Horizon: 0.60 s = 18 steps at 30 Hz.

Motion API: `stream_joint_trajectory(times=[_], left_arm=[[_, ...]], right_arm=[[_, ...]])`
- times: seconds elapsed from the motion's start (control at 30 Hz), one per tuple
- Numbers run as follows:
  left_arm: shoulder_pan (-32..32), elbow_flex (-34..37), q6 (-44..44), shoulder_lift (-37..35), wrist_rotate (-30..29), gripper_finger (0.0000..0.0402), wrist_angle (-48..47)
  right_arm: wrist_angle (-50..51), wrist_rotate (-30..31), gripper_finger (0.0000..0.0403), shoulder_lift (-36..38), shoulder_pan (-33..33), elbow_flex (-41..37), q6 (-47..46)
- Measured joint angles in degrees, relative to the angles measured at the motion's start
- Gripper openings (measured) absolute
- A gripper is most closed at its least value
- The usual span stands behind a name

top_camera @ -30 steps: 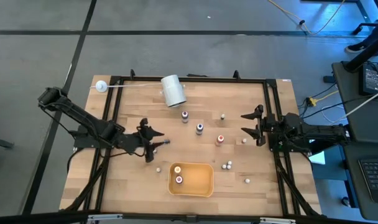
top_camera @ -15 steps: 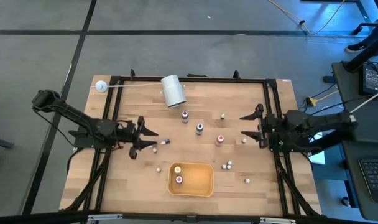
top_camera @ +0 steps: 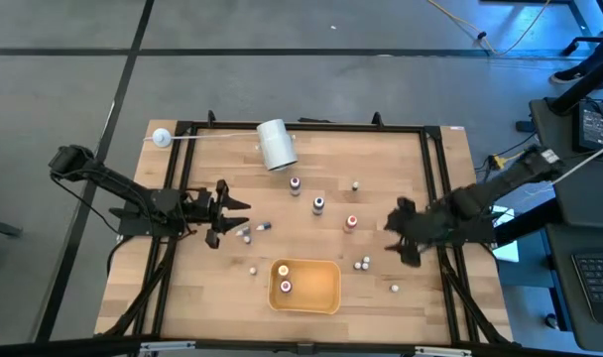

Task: Pick & Place food coloring
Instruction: Put the small red food coloring bottle into the yellow bin

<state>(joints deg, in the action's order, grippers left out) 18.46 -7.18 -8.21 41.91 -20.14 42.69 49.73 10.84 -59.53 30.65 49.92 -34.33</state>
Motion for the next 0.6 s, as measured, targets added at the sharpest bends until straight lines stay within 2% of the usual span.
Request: stream_joint_trajectory(times=[0.17,0.37,0.6], left_arm=[[-0.24,0.00,0.00,0.00,0.28,0.0167,-0.02],[-0.24,0.00,-0.06,0.00,0.31,0.0165,-0.10],[-0.24,-0.02,-0.15,0.02,0.31,0.0168,-0.77]], right_arm=[[0.93,0.04,0.0246,-10.54,10.35,2.44,-9.87],[0.43,-1.34,0.0216,-20.14,18.50,2.53,-22.59],[-4.90,-1.43,0.0204,-25.83,21.88,2.53,-23.87]])
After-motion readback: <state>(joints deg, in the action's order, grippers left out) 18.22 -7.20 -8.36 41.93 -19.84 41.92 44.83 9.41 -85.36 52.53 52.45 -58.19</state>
